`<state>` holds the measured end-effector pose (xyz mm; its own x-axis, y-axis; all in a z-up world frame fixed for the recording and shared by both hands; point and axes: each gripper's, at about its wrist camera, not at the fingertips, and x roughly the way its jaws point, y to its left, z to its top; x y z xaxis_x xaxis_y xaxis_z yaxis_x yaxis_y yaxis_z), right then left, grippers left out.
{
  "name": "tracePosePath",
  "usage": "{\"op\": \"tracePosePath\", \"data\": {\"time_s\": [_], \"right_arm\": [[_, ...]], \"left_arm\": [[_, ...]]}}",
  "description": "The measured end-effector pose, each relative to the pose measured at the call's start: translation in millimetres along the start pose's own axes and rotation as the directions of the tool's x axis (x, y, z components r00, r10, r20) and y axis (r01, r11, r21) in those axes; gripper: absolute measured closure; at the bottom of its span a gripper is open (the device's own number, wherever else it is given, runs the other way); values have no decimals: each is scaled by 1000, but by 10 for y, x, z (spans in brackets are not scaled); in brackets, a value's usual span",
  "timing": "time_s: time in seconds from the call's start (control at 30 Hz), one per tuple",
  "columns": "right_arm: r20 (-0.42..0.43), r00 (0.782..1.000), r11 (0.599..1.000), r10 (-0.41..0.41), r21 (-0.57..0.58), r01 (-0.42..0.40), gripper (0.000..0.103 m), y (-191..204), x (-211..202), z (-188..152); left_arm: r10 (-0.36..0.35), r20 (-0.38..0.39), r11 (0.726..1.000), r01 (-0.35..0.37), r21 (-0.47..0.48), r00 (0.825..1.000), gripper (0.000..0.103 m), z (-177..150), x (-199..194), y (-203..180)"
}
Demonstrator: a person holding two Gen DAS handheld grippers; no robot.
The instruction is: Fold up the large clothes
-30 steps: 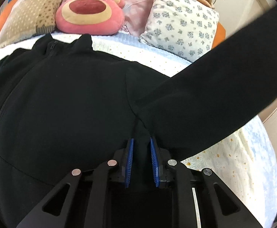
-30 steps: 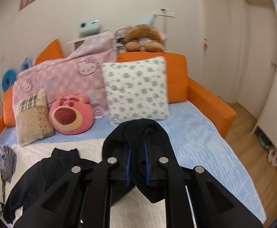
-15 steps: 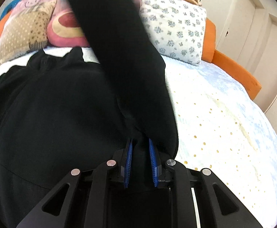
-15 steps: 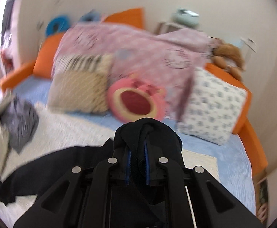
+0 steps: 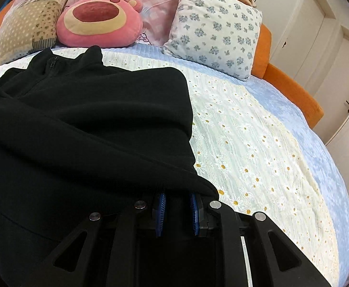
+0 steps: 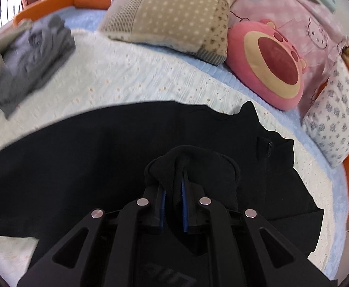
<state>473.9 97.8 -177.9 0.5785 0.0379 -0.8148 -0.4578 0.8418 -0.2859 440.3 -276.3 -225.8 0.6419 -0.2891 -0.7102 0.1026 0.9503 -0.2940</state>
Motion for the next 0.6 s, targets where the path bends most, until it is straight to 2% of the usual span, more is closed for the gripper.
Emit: {"op": "tracePosePath", "data": {"time_s": [0.17,0.23,0.3,0.37,0.4,0.43,0.47,0.5,0.53,0.57,0.6], "right_arm": [[-4,996,996,-94,-3,94,91,221,249,-209],[-1,981,981,-194,-29,194,89,381,326,-272],[-15,936,928,-352,-131,348,89,636,376,-305],[-49,872,847,-487,-269,458,88,864,423,-347],[-65,855,818,-515,-336,467,87,981,383,-389],[-82,856,816,-511,-359,453,84,1025,320,-412],[-109,870,830,-482,-376,412,63,1064,215,-436],[-122,885,844,-449,-383,375,48,1092,122,-455],[-102,895,842,-434,-397,364,19,1137,-21,-471],[-48,909,836,-414,-414,359,3,1197,-235,-490],[-24,923,841,-384,-422,339,4,1228,-377,-489]], "left_arm": [[0,-5,1000,0,-3,1000,82,10,27,-14],[-4,-9,1000,4,-7,1000,81,-26,-24,-1],[-10,-17,1000,10,-12,1000,79,-22,-29,8],[-24,-25,1000,24,-20,999,78,-12,-23,38],[-29,-31,999,28,-22,999,78,7,-5,60],[-44,-43,999,43,-26,998,77,19,-9,83],[-70,-60,997,68,-29,996,76,30,-15,123],[-101,-81,995,99,-27,992,75,47,-25,172],[-129,-100,992,128,-21,987,74,72,-35,212],[-167,-125,986,167,-12,978,71,96,-62,272],[-195,-141,981,196,-10,971,65,111,-86,325]]}}
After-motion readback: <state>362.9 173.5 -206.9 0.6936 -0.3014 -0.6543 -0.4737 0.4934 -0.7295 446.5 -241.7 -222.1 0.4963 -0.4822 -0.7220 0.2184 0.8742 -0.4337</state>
